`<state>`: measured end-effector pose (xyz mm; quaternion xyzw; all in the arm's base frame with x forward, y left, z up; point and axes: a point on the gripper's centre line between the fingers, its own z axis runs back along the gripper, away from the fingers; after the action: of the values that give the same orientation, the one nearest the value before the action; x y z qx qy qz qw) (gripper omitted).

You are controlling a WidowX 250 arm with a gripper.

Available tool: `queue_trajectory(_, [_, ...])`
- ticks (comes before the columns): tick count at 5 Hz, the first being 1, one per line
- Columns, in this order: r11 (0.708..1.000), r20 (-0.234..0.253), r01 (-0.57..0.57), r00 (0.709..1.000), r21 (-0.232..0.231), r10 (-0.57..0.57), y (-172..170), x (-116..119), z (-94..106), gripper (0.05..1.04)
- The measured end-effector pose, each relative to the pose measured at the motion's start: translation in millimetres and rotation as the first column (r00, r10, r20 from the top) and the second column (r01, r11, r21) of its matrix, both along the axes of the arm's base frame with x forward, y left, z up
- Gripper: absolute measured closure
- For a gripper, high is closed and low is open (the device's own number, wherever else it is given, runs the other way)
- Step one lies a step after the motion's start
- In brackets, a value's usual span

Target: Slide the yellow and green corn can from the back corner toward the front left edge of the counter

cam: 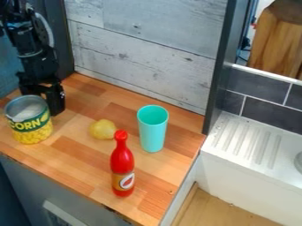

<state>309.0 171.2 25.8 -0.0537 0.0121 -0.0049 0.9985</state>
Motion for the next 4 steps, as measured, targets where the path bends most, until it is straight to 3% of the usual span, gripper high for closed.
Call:
queue_trajectory(2, [1.000, -0.011, -0.019, 1.000, -0.003, 0.019, -2.0, -2.8, -2.3, 0.083])
queue_trajectory(3, [1.000, 0.091, 0.012, 0.996, 0.011, -0.013, -5.3, 12.3, 12.7, 0.083])
queue_trajectory(4, [0.991, 0.230, 0.122, 0.964, 0.046, -0.130, -33.8, 28.4, 45.5, 0.083])
